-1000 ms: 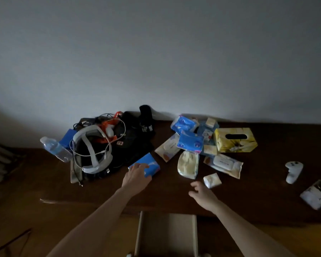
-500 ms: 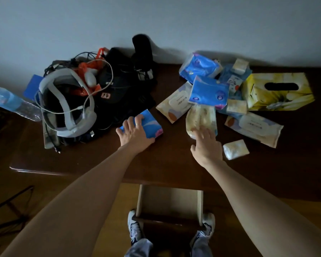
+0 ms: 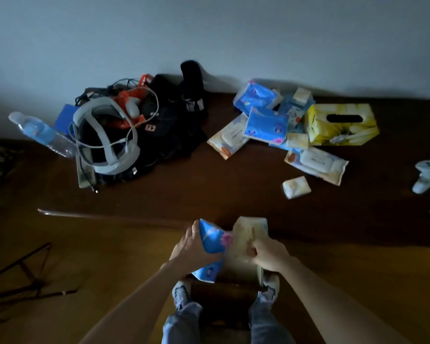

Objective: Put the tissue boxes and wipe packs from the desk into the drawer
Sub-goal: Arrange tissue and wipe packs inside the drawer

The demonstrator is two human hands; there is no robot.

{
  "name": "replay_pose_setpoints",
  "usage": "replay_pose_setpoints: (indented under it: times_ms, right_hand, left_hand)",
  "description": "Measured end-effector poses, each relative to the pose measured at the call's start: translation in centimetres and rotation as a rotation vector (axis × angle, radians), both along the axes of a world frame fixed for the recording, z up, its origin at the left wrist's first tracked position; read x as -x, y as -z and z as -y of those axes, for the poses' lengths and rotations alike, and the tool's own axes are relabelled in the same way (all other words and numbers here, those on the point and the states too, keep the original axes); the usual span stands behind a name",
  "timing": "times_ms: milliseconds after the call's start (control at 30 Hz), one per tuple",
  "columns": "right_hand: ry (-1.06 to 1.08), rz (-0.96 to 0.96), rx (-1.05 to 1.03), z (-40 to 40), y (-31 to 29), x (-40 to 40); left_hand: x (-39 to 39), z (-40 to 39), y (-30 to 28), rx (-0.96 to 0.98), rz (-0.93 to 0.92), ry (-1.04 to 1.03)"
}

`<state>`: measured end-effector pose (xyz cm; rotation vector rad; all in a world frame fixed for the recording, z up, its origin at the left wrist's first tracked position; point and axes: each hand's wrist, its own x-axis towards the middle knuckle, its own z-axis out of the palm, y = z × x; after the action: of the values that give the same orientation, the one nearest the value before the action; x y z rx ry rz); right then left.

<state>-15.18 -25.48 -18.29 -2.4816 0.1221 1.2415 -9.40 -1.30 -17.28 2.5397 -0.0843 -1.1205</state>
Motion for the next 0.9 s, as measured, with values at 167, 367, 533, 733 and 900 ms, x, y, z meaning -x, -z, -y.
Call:
replay_pose_setpoints:
  times_ms: [167,367,533,733,900]
  right_hand:
    - [0.118,-0.027,-0.040,-4.4,5.8,9.1]
    - [0.201,-0.062,-0.130,-6.3,15.8,9.6]
    - [0.244,0.062,-0.099,-6.2,25.4,7.8]
    - [0.207,0.060,-0.092,-5.1,37.6,6.0]
    - [0.144,0.089,-0.083,-5.2,47.3,5.3]
  left_hand:
    - [7.4,-2.5,4.7,-0.042,-0.065,-0.109]
    - [9.2,-4.8,16.0,-0.103,-0.130,-0.201]
    - [8.1,-4.6,26.9,-0.128,-0.077,-0.210]
    - [6.5,-3.3,38.9,-0.064,0.024,-0.172]
    - [5.8,-3.0,48.0,-0.099,0.100,0.000]
